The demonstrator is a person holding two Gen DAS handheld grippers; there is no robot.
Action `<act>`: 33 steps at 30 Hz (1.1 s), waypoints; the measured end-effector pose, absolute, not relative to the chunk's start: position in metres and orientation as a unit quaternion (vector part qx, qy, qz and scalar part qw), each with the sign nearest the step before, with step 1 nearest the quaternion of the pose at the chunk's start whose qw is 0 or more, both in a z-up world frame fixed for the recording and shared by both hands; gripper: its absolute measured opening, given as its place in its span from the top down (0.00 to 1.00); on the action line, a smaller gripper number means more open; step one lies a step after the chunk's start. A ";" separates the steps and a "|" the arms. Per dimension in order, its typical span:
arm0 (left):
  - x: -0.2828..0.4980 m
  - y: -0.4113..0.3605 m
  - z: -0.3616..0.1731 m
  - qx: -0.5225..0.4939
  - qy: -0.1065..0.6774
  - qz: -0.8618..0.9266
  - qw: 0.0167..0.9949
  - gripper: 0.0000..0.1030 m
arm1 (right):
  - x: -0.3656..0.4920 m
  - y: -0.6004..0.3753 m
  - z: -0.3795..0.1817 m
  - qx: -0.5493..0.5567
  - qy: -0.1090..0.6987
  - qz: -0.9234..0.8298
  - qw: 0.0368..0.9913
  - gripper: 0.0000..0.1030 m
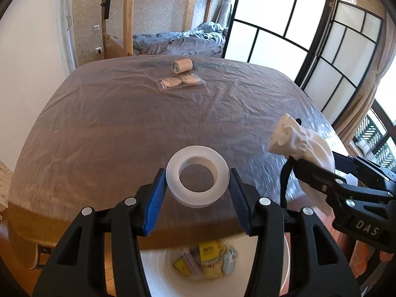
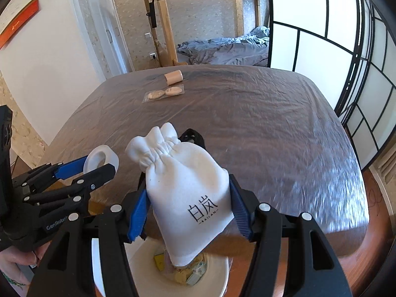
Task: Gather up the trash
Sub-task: 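Carry the pouch with the right gripper over the bucket while the left carries the tape roll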
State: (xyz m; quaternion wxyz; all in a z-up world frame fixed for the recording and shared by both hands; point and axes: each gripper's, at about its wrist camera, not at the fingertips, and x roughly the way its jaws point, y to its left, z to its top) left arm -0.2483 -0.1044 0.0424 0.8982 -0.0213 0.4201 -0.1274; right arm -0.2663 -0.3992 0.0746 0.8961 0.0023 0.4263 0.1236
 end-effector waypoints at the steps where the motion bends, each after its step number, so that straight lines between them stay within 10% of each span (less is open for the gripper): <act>1: -0.254 -0.103 0.043 -0.020 0.419 -0.129 0.899 0.50 | -0.273 -0.398 0.076 0.005 0.425 0.122 0.897 0.43; 33: -0.372 -0.084 0.011 -0.013 0.455 -0.123 0.882 0.50 | -0.401 -0.393 0.038 0.013 0.478 0.106 0.872 0.43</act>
